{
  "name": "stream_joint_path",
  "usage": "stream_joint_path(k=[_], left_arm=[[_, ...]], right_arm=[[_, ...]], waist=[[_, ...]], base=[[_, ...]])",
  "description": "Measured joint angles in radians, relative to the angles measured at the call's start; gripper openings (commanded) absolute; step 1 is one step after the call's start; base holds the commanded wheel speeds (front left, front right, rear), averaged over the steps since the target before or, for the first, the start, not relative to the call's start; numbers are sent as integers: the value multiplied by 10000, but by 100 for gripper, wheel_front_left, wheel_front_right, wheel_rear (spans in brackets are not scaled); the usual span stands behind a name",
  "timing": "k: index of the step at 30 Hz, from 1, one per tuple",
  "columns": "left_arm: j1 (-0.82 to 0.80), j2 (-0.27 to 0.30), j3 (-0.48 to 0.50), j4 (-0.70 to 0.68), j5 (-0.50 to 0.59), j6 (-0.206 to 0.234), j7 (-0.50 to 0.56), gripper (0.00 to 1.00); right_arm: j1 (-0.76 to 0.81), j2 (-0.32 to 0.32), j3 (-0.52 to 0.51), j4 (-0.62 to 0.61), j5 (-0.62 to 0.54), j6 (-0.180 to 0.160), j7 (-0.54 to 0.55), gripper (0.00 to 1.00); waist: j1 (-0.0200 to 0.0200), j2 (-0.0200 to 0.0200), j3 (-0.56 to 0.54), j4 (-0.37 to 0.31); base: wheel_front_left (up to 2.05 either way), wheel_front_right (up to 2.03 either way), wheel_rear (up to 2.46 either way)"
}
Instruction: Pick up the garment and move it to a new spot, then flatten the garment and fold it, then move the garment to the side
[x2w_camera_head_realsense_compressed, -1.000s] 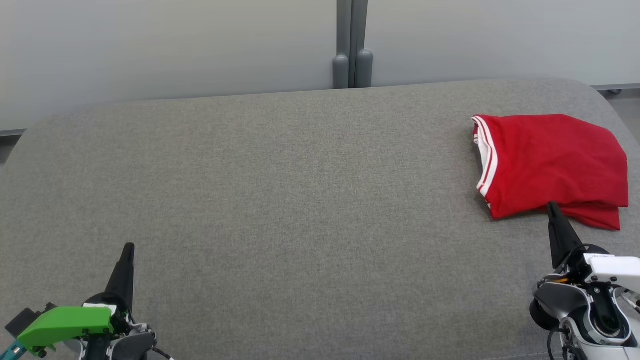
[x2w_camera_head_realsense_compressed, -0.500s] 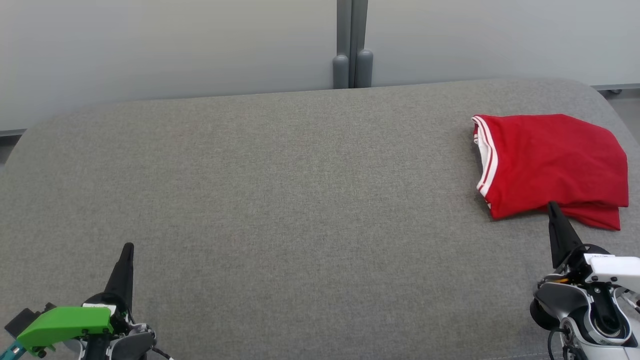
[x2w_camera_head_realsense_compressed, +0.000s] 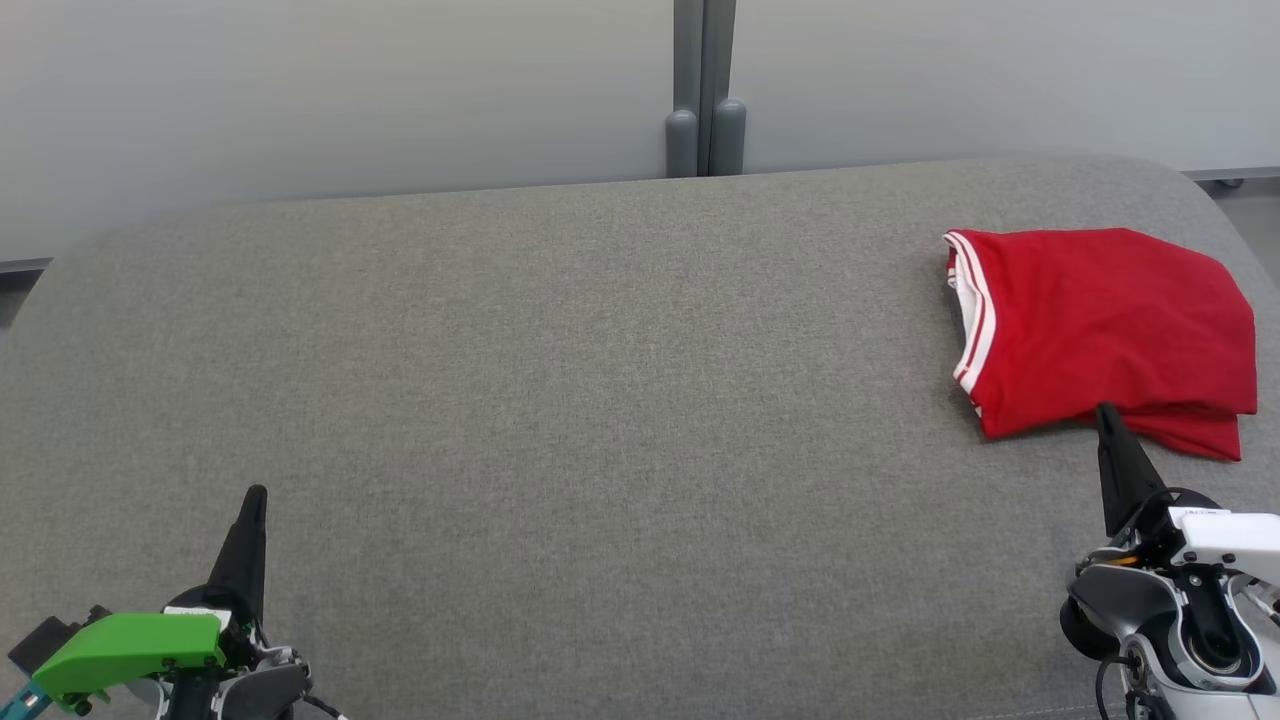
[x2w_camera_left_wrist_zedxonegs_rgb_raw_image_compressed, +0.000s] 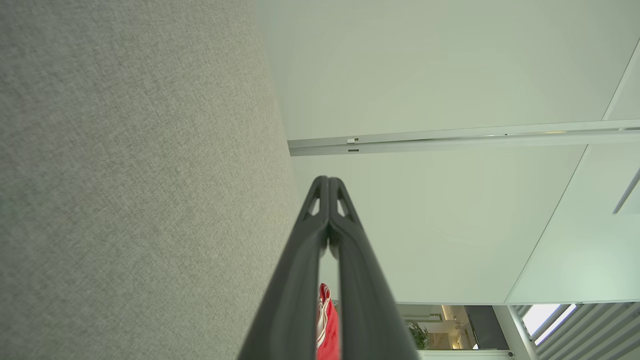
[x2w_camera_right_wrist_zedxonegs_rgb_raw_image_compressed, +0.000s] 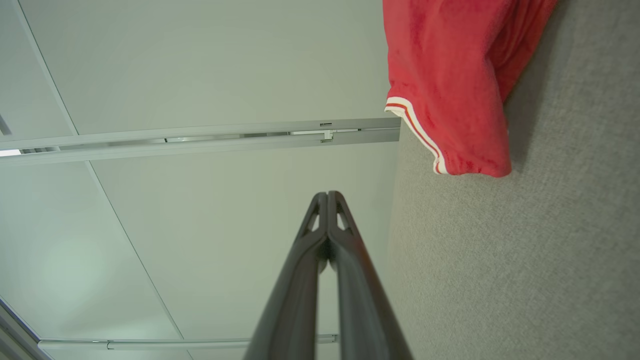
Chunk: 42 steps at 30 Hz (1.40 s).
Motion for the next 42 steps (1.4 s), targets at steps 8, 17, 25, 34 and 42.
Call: stream_joint_path(k=[8,17,25,34,42], left_arm=[[0,-2,6,-2,2,2,0,0],[-1,-6,17,-4,2,0,0,0],[-1,-10,27,-6,2,0,0,0],[-1,-13,42,-8,29,2,0,0],[-1,-17,50,-10,33,0,0,0]], right_arm=[[0,4,-10,-4,0,0,42,0],[0,8,-19,-8,0,0,44,0],[0,12,-27,-10,0,2,50,0],[0,15,-36,-10,-2,0,52,0],[0,19,-42,-12,-2,2,52,0]], waist=[[0,0,0,0],[0,0,1,0],[0,0,1,0],[0,0,1,0],[0,0,1,0]], base=[[0,0,0],[0,0,0],[0,0,0],[0,0,0],[0,0,0]])
